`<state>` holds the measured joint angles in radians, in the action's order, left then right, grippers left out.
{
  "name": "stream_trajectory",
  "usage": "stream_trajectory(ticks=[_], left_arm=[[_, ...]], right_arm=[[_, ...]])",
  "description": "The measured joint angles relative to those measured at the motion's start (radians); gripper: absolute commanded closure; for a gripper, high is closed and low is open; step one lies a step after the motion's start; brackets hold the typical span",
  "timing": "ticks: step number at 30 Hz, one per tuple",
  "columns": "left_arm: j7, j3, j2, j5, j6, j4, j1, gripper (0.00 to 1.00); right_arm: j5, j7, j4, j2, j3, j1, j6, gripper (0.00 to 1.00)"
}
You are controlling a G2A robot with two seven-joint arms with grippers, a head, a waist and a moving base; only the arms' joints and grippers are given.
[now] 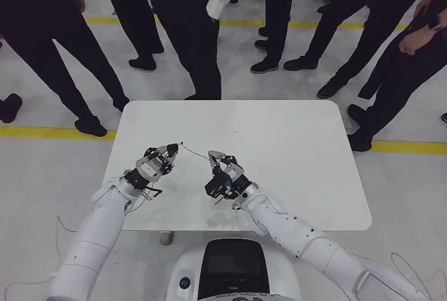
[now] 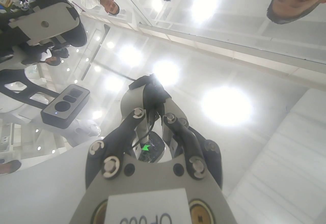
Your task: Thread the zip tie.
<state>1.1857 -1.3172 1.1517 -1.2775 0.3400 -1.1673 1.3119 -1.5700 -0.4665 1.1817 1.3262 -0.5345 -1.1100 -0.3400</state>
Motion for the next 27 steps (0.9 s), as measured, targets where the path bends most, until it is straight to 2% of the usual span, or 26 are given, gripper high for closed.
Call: stream_trajectory(ticks=[1, 2, 3, 10, 20, 23, 27], left_arm=[[0.000, 0.000, 0.000, 0.000, 0.000, 0.000, 0.000, 1.00], [0.000, 0.000, 0.000, 0.000, 0.000, 0.000, 0.000, 1.00], [0.000, 0.000, 0.000, 0.000, 0.000, 0.000, 0.000, 1.00], [0.000, 0.000, 0.000, 0.000, 0.000, 0.000, 0.000, 1.00], [0.000, 0.000, 0.000, 0.000, 0.000, 0.000, 0.000, 1.00], [-0.009, 0.000, 0.000, -0.004, -0.002, -0.004, 0.002, 1.00], [-0.027, -0.016, -0.005, -0.036, 0.000, -0.014, 0.014, 1.00]], right_arm=[[0.000, 0.000, 0.003, -0.001, -0.005, -0.004, 0.000, 1.00], [0.000, -0.001, 0.006, -0.002, -0.010, -0.009, 0.000, 0.62], [0.000, -0.003, 0.010, -0.002, -0.017, -0.016, 0.000, 0.00], [0.003, -0.075, 0.036, -0.021, -0.105, -0.109, 0.000, 0.00], [0.018, -0.080, 0.044, -0.022, -0.119, -0.119, 0.006, 0.00], [0.089, -0.122, 0.055, -0.032, -0.174, -0.146, 0.047, 0.00], [0.159, -0.188, 0.073, -0.052, -0.251, -0.188, 0.149, 0.00]])
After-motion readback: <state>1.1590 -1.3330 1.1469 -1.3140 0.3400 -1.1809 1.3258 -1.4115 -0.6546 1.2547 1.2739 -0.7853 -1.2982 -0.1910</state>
